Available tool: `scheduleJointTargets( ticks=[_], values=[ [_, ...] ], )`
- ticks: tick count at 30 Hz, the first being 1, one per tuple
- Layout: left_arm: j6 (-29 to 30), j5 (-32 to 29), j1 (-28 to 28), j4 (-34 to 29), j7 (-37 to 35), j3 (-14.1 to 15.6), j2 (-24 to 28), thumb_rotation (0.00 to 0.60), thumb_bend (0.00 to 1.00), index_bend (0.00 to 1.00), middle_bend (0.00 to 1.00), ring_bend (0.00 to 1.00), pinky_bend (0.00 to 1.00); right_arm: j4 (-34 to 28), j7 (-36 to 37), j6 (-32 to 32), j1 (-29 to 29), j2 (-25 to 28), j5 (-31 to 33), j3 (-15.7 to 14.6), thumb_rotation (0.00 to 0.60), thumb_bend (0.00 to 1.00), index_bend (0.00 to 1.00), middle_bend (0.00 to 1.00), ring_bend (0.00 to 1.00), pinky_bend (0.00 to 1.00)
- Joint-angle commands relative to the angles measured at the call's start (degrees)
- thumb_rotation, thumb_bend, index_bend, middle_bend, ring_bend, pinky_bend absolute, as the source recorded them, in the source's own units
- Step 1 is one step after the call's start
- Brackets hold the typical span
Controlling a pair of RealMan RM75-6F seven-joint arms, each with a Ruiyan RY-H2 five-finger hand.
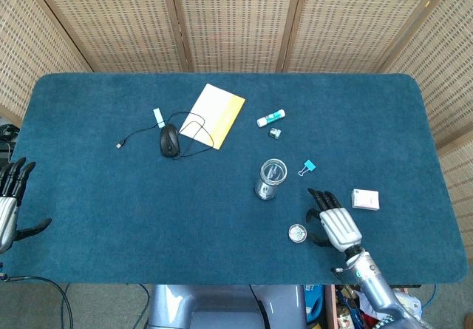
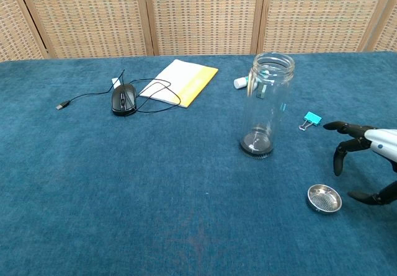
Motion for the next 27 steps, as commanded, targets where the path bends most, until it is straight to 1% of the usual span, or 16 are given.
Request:
scheduleJointTargets(
  ticks=[1,9,15,20,27],
  values=[
    [-0.1,0.0,0.0,0.0,0.1,0.1,0.0,0.600,0.05,0.00,0.00,0.00,0.00,-0.7,0.0,-0.3,0.2,-0.4,0.4,-0.2,0.600,0.46,0.50,0.00,0.00,0.00],
    [-0.4,-0.5,-0.2,-0.1,0.3,0.1,-0.1,0.600,0.05,0.00,0.00,0.00,0.00,-1.8,-0.8,-0.5,0.7,-1.1,0.4,-0.8,0.600,0.47,0.50,0.00,0.00,0.00],
    [-0.4,-0.6,-0.2,0.0,0.2,0.1,-0.1,0.600,0.05,0.00,0.00,0.00,0.00,-1.1,-2.4,-1.6,1.3,-2.8,1.9,-0.7,0.600,0.48,0.50,0.00,0.00,0.00],
    [-0.6,-1.0,-0.3,0.1,-0.2,-0.1,0.1,0.600,0.06,0.00,0.00,0.00,0.00,-0.7,-2.6,-2.0,1.7,-3.2,2.8,-0.4,0.600,0.51,0.51,0.00,0.00,0.00],
    [-1.0,-1.5,-0.4,0.2,-0.8,-0.2,0.3,0.600,0.05,0.00,0.00,0.00,0.00,-0.7,-2.6,-2.2,1.9,-3.3,3.2,-0.7,0.600,0.54,0.54,0.00,0.00,0.00]
  ],
)
